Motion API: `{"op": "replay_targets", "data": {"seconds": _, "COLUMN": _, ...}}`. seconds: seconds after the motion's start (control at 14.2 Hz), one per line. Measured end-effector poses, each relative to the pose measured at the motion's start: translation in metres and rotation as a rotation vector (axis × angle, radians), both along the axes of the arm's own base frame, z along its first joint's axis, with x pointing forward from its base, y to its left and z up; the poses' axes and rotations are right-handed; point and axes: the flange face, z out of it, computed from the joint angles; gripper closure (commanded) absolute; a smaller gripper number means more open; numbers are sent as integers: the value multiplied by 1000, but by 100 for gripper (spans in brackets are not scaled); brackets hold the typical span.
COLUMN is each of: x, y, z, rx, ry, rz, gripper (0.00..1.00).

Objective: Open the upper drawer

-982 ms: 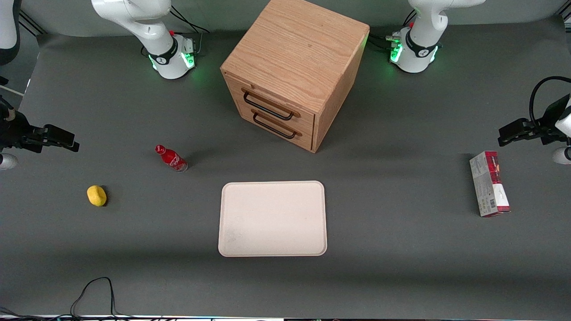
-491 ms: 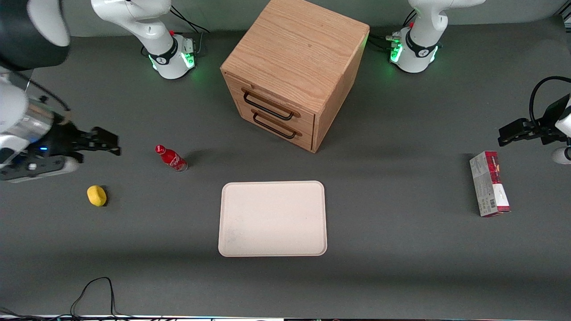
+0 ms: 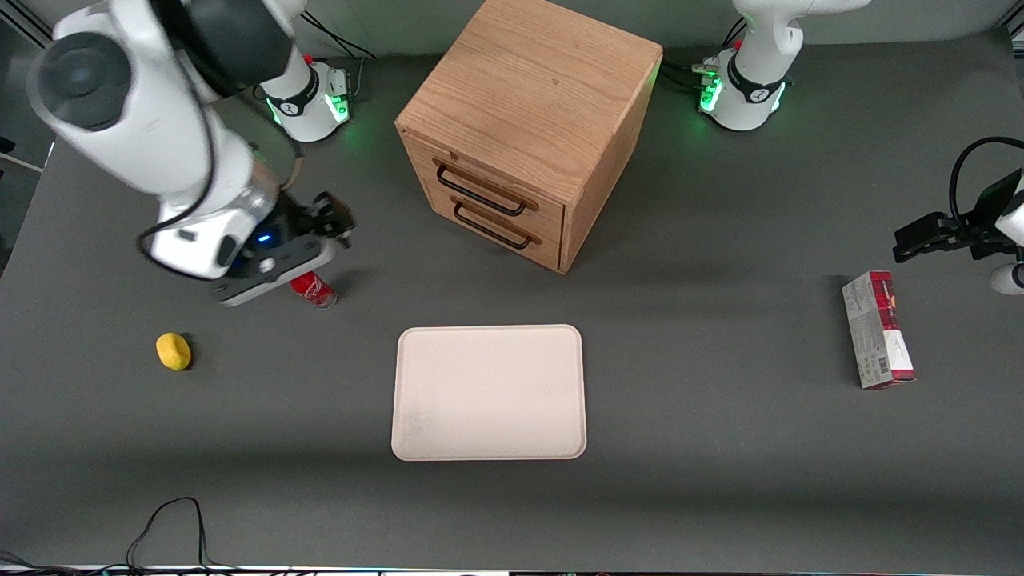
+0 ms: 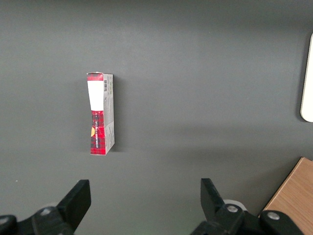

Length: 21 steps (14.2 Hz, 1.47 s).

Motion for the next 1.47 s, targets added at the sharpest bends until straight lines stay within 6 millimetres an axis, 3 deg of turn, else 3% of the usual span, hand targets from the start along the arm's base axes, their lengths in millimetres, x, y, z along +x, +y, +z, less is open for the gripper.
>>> {"op": "replay_targets", "data": {"seconds": 0.35, "x": -60, "y": 97, "z": -5, "rx": -6, "ry": 11, "rz": 181, "gripper": 0}}
{"op": "replay_targets", "data": {"seconds": 0.63, "x": -89, "y": 136, "z": -18, "rx": -21, "ry": 33, "rz": 258, "gripper": 0}}
{"op": "replay_targets", "data": {"seconds": 0.84, "x": -100, "y": 149, "z": -28, "rx": -27, "ry": 47, "rz": 328, "gripper": 0}}
{"op": "replay_targets", "data": {"seconds": 1.47, "x": -97, "y": 142, "z": -45, "rx": 79, "ry": 118, "rz": 429, "gripper": 0}}
